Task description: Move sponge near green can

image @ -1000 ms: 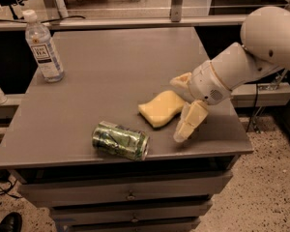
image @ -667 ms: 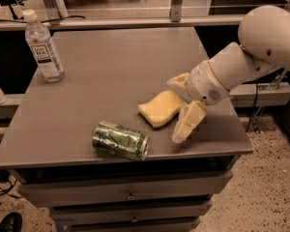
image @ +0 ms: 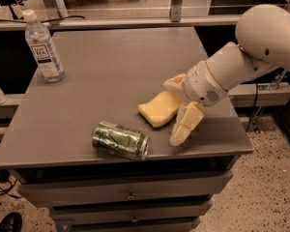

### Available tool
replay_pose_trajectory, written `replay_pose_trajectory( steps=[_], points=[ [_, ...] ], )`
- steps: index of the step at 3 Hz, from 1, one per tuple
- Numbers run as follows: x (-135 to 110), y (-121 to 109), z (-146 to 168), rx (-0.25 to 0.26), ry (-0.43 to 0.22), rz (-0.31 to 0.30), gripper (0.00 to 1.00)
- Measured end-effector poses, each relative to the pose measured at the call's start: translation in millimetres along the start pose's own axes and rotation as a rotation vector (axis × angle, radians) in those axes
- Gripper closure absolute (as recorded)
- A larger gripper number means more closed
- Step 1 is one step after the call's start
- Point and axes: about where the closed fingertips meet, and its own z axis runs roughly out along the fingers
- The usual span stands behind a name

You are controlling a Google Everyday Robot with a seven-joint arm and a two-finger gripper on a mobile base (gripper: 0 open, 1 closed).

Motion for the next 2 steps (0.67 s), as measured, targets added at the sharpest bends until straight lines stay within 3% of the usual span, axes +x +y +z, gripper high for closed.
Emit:
replay_pose_trajectory(
  steps=[2],
  points=[
    [-1.6, 12.5, 10.7, -0.042, -0.007, 0.005, 0.0]
  ],
)
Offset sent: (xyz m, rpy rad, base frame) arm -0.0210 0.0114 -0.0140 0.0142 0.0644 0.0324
